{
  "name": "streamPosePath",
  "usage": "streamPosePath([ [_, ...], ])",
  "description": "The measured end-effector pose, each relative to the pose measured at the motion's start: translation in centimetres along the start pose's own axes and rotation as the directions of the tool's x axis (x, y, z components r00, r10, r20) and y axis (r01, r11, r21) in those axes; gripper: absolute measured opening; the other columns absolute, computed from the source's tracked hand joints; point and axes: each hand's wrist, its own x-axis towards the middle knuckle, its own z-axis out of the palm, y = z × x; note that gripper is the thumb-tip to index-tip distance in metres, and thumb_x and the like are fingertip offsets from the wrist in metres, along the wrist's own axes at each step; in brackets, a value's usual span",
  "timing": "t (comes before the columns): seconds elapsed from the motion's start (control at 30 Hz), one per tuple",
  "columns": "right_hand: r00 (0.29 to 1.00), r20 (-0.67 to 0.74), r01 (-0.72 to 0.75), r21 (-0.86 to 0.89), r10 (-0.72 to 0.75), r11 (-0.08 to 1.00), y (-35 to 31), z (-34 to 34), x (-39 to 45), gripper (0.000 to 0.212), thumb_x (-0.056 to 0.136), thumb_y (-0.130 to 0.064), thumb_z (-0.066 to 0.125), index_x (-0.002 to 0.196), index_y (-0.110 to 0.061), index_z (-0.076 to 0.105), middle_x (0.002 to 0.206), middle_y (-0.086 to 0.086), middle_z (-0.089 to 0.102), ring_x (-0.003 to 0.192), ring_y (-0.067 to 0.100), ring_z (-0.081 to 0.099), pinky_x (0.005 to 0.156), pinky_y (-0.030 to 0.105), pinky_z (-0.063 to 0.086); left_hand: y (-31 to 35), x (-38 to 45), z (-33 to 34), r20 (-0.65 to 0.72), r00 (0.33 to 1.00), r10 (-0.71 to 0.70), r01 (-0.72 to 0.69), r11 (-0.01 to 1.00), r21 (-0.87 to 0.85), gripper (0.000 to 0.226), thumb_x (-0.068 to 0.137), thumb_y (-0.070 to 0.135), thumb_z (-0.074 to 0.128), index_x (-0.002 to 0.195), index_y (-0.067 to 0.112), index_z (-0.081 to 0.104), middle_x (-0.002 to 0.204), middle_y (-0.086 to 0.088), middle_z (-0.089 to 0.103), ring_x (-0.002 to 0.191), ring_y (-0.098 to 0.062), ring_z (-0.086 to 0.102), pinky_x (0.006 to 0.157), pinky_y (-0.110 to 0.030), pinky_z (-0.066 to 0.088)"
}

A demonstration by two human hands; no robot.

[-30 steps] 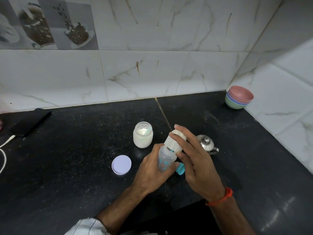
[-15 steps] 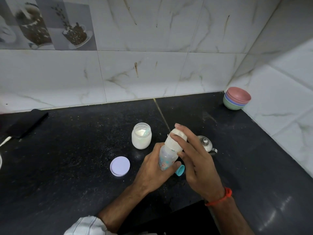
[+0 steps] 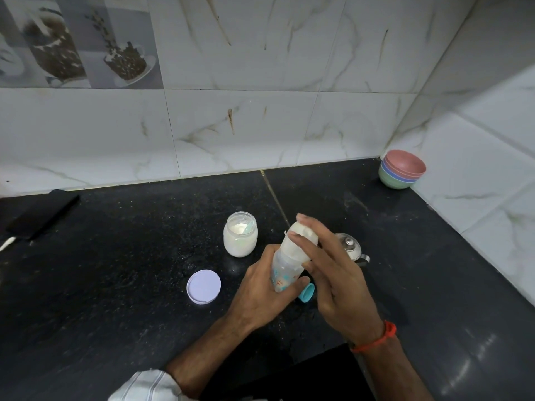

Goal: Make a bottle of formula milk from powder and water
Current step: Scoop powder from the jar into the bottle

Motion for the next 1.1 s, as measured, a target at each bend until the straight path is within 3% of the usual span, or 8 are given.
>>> streamPosePath([
  [0.1,0.997,-0.071,-0.005,-0.01,0.005,1.0,0.0,-0.1,-0.1,0.057,0.086,0.025,0.052,0.137,-0.001,0.056,0.156,0.02,0.039,0.148,0.02,0.038,0.116,0.025,0.039,0.0,-0.1,0.0,0.006,1.0,0.002,-0.002,1.0,0.015,0.057,0.078,0.059,0.077,0.124,0.053,0.045,0.126,0.023,0.064,0.119,0.004,0.062,0.097,-0.031,0.06],
  [0.4,0.998,-0.033,-0.061,0.036,0.062,0.997,0.1,0.3,-0.4,0.059,0.084,0.027,0.056,0.136,0.0,0.058,0.155,0.018,0.042,0.148,0.022,0.04,0.116,0.032,0.04,-0.3,-0.2,-0.1,0.002,1.0,-0.01,0.01,0.999,0.036,0.06,0.081,0.052,0.081,0.13,0.041,0.048,0.126,0.018,0.066,0.118,-0.002,0.065,0.094,-0.036,0.062],
  [0.5,0.986,-0.156,-0.061,0.005,0.061,0.998,-0.2,0.1,-0.3,0.048,0.087,0.02,0.056,0.132,0.003,0.058,0.151,0.023,0.044,0.147,0.019,0.04,0.115,0.027,0.039,-0.3,-0.2,-0.2,-0.008,1.0,-0.005,0.005,0.999,0.054,0.059,0.081,0.051,0.082,0.129,0.04,0.049,0.124,0.017,0.067,0.115,-0.004,0.066,0.093,-0.037,0.061],
  [0.63,0.997,-0.003,-0.076,0.092,0.076,0.993,0.2,0.4,-0.3,0.057,0.085,0.028,0.058,0.135,0.001,0.06,0.155,0.017,0.043,0.147,0.021,0.041,0.115,0.029,0.04,-0.3,-0.3,-0.1,-0.004,1.0,-0.012,0.012,0.999,0.037,0.056,0.082,0.05,0.081,0.128,0.038,0.05,0.123,0.016,0.068,0.114,-0.006,0.068,0.091,-0.039,0.062],
  [0.77,0.973,-0.215,-0.073,0.064,0.085,0.995,0.2,0.5,-0.7,0.048,0.089,0.017,0.057,0.133,0.0,0.059,0.153,0.019,0.044,0.147,0.026,0.043,0.116,0.036,0.041,-0.4,-0.2,-0.2,0.002,1.0,-0.011,0.011,0.998,0.068,0.059,0.083,0.047,0.083,0.13,0.039,0.049,0.125,0.017,0.066,0.117,-0.004,0.065,0.094,-0.035,0.061],
  [0.93,0.99,-0.031,-0.132,0.2,0.14,0.971,0.7,1.2,-0.7,0.055,0.088,0.021,0.059,0.136,-0.005,0.06,0.156,0.012,0.045,0.146,0.023,0.044,0.116,0.038,0.041,-0.8,-0.2,-0.3,0.01,1.0,-0.02,0.019,0.997,0.079,0.056,0.085,0.046,0.083,0.129,0.036,0.051,0.124,0.016,0.067,0.113,-0.004,0.067,0.089,-0.031,0.061],
  [1.0,0.948,-0.116,-0.228,0.402,0.296,0.887,0.6,1.5,-0.8,0.048,0.095,0.01,0.059,0.139,-0.01,0.058,0.153,0.008,0.05,0.142,0.025,0.049,0.113,0.045,0.045,-1.0,-0.2,-0.4,0.011,1.0,-0.019,0.018,0.994,0.11,0.056,0.084,0.047,0.083,0.128,0.037,0.05,0.123,0.017,0.066,0.114,-0.002,0.065,0.09,-0.031,0.061],
  [1.1,0.733,-0.03,-0.329,0.858,0.679,0.393,0.7,2.0,-1.0,0.044,0.098,-0.003,0.058,0.141,-0.014,0.057,0.139,0.009,0.063,0.126,0.028,0.063,0.101,0.045,0.055,-1.3,-0.4,-1.1,-0.027,0.999,-0.027,0.03,0.989,0.142,0.055,0.082,0.048,0.083,0.124,0.044,0.048,0.119,0.021,0.064,0.113,0.004,0.062,0.089,-0.025,0.06],
])
